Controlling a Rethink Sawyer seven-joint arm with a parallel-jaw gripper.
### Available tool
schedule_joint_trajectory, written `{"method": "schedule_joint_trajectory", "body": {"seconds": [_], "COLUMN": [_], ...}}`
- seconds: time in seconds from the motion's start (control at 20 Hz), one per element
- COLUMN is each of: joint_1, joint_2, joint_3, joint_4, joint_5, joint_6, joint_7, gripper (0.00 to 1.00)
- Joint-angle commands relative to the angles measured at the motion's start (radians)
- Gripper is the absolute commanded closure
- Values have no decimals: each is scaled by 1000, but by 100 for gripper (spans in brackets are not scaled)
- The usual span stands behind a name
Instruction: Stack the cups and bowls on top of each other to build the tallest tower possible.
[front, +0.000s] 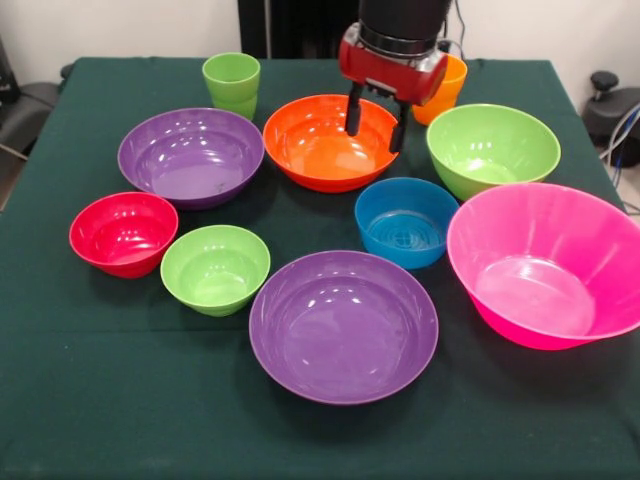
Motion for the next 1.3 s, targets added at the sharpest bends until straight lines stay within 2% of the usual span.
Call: {"method": "schedule_joint_trajectory", "body": {"seconds": [0.05,0.3,0.5,0.75,0.95,1.3], "joint_1": [6,-5,10,104,130,198], "joint_2": [-7,-13,-29,-60,-60,1], "joint_3": [144,159,141,53,70,25], "joint_4": [-70,-94,-117,-125,-157,-239], "joint_5": [-59,-54,-48,21,67,111], "joint_6": [121,150,185,217,261,274], "joint_7": [-47,-43,-14,172,198,241], "gripper": [0,0,0,0,0,0]}}
